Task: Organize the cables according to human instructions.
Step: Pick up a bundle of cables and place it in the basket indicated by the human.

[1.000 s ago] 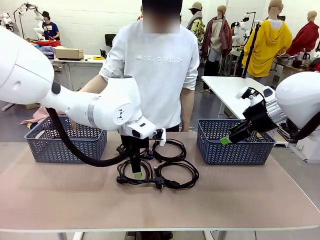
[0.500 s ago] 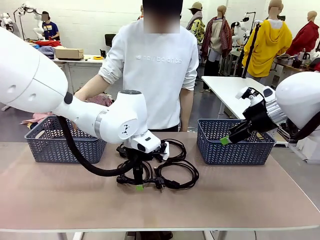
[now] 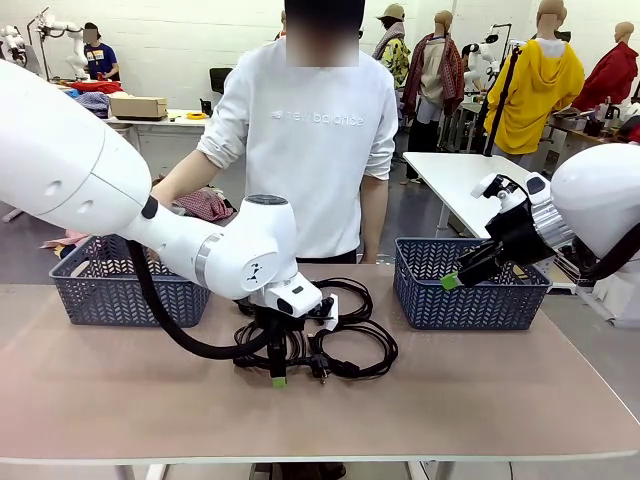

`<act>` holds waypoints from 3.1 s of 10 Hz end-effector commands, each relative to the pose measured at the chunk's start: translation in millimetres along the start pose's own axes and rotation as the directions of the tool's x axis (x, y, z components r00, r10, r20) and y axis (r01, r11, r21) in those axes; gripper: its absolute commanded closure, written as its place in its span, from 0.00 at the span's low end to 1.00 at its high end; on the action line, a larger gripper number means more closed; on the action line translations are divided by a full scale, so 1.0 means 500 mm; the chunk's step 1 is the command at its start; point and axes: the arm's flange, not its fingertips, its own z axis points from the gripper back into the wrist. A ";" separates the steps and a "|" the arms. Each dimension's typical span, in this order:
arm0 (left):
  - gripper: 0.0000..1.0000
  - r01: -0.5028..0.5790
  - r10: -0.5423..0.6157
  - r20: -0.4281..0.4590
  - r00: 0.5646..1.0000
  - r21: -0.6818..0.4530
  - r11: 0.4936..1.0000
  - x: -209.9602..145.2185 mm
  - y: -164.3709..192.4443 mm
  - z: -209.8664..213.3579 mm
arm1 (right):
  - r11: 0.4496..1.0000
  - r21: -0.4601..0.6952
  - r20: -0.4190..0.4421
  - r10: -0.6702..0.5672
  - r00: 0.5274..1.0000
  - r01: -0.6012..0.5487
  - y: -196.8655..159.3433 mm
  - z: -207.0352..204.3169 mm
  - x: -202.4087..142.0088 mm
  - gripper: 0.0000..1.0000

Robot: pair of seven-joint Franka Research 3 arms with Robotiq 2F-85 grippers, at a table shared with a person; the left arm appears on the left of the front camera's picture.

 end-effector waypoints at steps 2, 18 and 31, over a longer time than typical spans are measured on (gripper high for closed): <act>0.00 -0.012 0.013 -0.018 1.000 0.012 1.000 0.007 0.008 -0.004 | 1.000 0.012 0.021 0.006 1.000 -0.007 -0.006 -0.005 -0.001 0.00; 1.00 -0.031 0.035 -0.056 0.998 0.065 0.997 0.010 -0.024 0.115 | 1.000 0.012 0.021 0.006 1.000 -0.007 -0.006 -0.005 -0.001 0.00; 1.00 -0.121 0.115 0.040 0.993 0.290 0.949 -0.366 0.114 0.438 | 1.000 0.012 0.021 0.006 1.000 -0.007 -0.006 -0.005 -0.001 0.00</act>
